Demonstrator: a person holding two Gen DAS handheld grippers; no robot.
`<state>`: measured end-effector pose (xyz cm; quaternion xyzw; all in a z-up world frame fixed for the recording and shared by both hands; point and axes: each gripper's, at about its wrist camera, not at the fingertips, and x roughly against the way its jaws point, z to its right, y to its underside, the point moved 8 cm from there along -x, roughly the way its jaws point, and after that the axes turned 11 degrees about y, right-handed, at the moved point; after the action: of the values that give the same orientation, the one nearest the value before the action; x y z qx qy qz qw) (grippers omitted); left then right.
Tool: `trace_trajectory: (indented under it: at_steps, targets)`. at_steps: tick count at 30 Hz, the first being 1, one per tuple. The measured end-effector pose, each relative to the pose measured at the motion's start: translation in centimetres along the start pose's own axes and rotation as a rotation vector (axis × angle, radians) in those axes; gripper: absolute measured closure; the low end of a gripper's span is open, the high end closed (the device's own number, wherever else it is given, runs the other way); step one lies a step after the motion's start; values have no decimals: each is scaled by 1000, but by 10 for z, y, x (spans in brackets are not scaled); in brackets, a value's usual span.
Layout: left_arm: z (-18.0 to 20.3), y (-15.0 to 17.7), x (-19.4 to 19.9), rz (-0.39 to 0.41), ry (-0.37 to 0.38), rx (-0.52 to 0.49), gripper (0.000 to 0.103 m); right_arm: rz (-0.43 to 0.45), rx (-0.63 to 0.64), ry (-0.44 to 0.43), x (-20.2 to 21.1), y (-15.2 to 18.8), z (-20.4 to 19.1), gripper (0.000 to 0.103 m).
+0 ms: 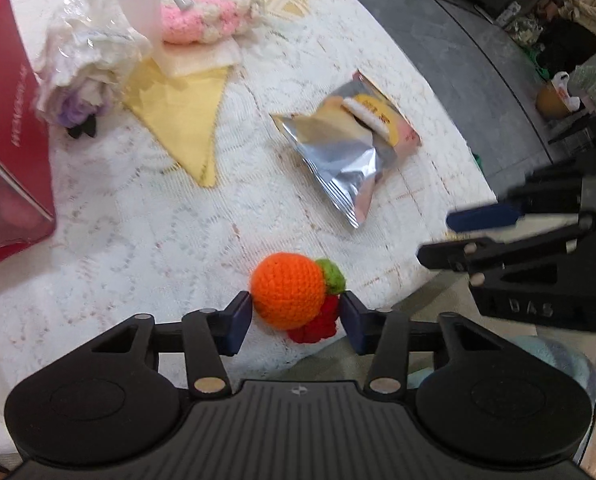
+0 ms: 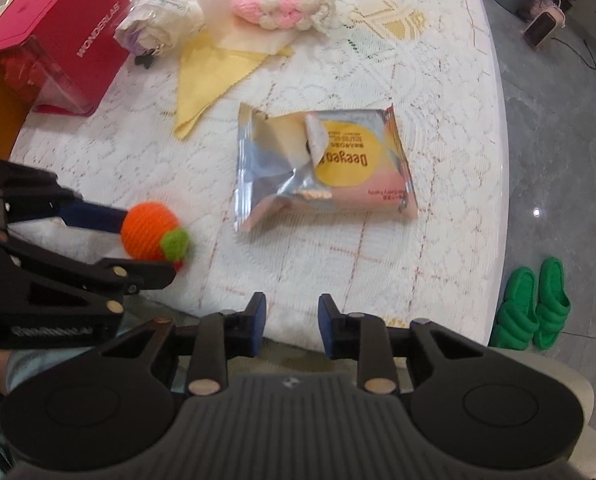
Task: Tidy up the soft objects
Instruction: 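Grasp the orange knitted fruit with the left tool while the right tool grasps the silver snack bag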
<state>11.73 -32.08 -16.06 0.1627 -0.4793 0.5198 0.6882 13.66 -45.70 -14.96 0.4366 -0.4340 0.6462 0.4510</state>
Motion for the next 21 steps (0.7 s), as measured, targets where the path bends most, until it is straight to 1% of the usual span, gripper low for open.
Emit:
trace_trajectory:
  at_steps: [3, 5, 6, 8, 11, 13, 16, 21]
  targets:
    - [0, -1, 1, 0, -1, -6, 51, 14, 5, 10, -1, -8, 3, 57]
    - [-1, -6, 6, 11, -15, -9, 51, 29, 8, 19, 1, -15, 6, 42]
    - [-3, -9, 9, 18, -25, -11, 51, 38, 8, 21, 2, -20, 7, 38]
    - [-8, -15, 16, 28, -39, -8, 51, 54, -7, 24, 3, -30, 10, 25]
    - [-15, -25, 25, 41, -62, -8, 51, 75, -35, 15, -1, -50, 14, 13]
    - [-20, -29, 31, 48, -86, -14, 51, 76, -45, 11, -9, -62, 16, 8]
    - [-26, -33, 35, 47, -97, -13, 51, 55, -86, -3, -24, -75, 22, 8]
    - [-35, -33, 34, 40, -92, 3, 51, 8, -81, -12, -46, -81, 19, 8]
